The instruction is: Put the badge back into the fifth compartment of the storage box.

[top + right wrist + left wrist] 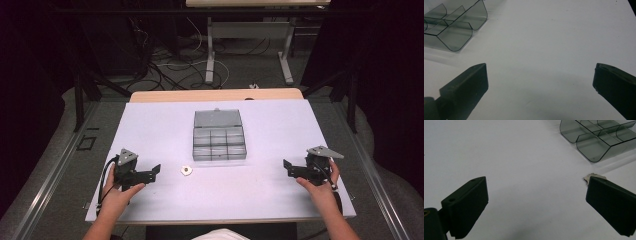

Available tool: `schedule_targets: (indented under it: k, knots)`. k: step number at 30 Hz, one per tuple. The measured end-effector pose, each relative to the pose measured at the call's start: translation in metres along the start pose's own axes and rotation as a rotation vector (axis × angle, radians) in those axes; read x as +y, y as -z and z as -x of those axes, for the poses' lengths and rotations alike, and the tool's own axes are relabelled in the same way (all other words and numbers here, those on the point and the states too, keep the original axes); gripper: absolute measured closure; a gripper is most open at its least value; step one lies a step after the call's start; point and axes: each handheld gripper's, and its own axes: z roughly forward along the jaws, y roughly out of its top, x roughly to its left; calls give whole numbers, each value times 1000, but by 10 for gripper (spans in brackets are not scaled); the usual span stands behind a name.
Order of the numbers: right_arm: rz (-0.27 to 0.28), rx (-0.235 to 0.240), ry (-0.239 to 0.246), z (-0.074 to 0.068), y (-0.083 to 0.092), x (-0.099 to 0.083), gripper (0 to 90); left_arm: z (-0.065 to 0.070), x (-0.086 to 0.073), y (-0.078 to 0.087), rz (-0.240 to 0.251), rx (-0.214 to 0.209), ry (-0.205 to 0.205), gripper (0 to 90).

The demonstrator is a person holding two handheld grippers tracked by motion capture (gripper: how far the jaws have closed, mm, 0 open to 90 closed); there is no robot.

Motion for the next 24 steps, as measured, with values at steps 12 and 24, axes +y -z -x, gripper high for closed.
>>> schedule_targets:
  k: [12,24]
  knots:
    - [-9,9,-15,-2,-1,0,0,10,3,0,-36,-8,-49,126]
    - [-7,7,-11,-1,-1,-1,0,24,14,2,-66,-40,-64,155]
